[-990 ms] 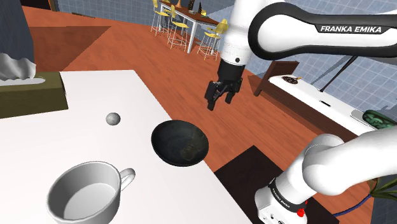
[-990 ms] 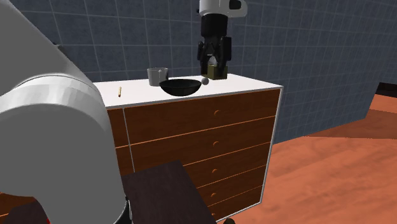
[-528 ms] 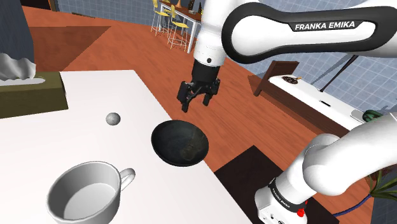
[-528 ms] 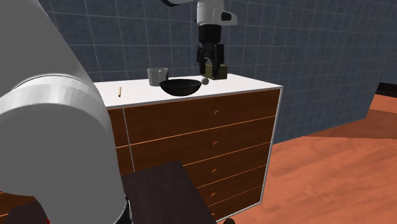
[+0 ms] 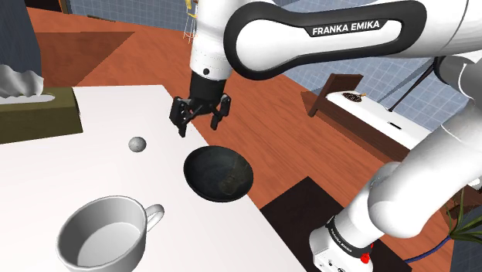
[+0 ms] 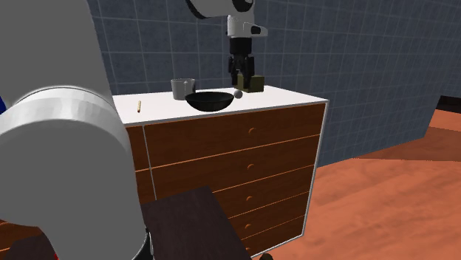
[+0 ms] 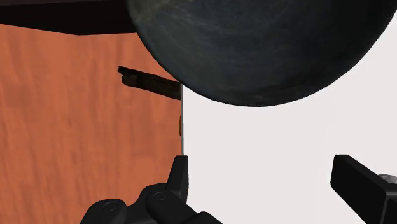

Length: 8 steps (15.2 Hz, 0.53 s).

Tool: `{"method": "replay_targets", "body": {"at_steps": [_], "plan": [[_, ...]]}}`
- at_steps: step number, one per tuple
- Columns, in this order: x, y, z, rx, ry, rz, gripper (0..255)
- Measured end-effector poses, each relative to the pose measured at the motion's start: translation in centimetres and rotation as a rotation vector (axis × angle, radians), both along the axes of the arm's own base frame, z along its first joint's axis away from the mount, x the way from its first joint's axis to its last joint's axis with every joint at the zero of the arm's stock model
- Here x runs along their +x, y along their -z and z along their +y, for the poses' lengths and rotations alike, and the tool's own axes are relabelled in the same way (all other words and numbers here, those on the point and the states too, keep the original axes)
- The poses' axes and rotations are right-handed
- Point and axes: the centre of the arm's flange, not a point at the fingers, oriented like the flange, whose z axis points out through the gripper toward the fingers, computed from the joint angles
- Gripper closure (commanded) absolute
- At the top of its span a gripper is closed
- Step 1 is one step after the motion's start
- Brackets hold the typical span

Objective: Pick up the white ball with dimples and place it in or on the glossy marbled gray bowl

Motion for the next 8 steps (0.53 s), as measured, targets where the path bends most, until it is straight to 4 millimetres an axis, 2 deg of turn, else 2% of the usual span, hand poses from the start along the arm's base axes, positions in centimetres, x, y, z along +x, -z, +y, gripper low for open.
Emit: {"method": "replay_targets", "body": {"at_steps": [8], "plan": [[3.4,0.9,8.9,0.034,0.018,-0.043,0]]}}
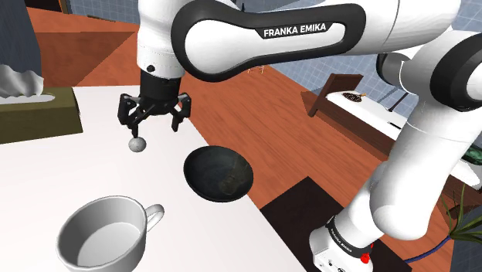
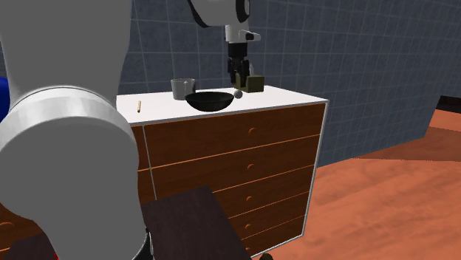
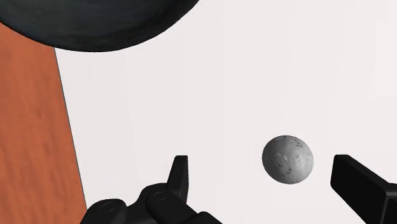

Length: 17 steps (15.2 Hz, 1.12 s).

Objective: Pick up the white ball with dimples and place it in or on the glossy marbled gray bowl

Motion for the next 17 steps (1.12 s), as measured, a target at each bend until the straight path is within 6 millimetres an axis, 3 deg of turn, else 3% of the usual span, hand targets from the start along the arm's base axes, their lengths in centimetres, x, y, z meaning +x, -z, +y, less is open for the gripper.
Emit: {"method": "replay_targets", "body": {"at_steps": [2,4,10,17], "plan": [[1.1,0.1,2.3,0.009,0.005,-0.011,0],[1.6,1.0,3.1,0.011,0.008,-0.015,0],[2.0,3.9,3.3,0.012,0.009,-0.016,0],[2.0,4.3,3.5,0.012,0.009,-0.017,0]]}}
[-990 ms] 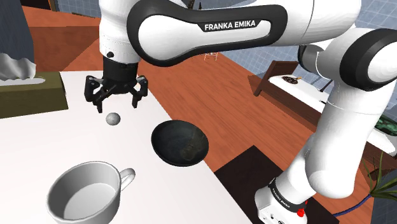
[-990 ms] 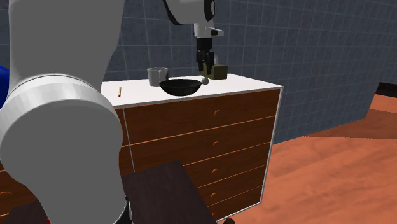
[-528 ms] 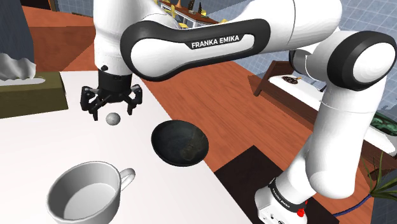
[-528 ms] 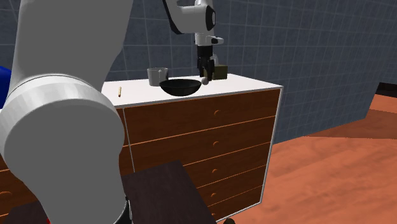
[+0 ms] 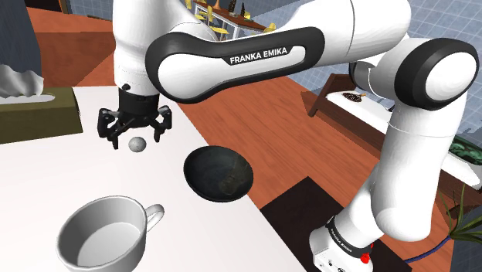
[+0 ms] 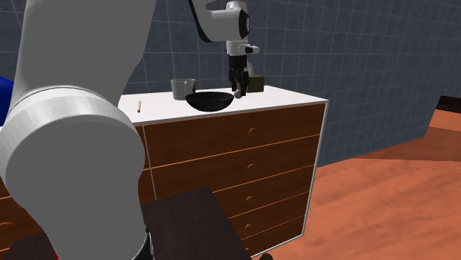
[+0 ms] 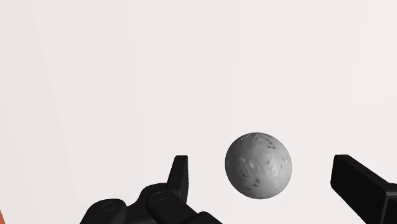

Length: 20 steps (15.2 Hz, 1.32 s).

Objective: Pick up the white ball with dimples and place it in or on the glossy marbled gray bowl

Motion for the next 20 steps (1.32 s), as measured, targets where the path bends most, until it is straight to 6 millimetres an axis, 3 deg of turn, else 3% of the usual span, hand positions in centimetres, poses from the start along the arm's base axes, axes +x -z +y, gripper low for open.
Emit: {"method": "replay_targets", "body": {"at_steps": [1,11,20], "plan": [[0.0,0.0,0.0,0.000,0.000,0.000,255],[0.0,0.0,0.0,0.000,0.000,0.000,255],[0.1,-4.2,0.0,0.000,0.000,0.000,255]]}}
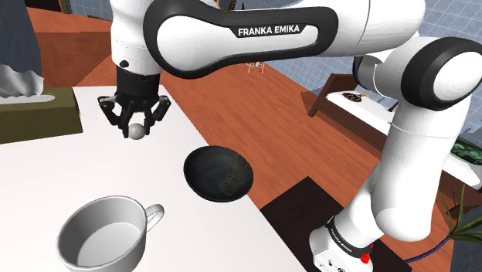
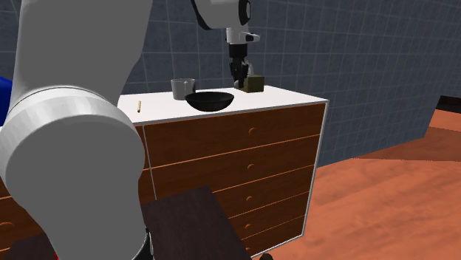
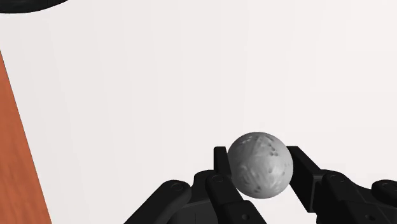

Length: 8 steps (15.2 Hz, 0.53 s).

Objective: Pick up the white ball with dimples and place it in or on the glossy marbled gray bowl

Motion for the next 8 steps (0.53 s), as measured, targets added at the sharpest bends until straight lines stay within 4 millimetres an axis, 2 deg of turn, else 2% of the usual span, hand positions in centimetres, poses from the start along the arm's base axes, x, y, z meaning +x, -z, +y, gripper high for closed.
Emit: {"method": "replay_targets", "body": {"at_steps": [8], "plan": [[0.0,-4.2,0.0,0.000,0.000,0.000,255]]}}
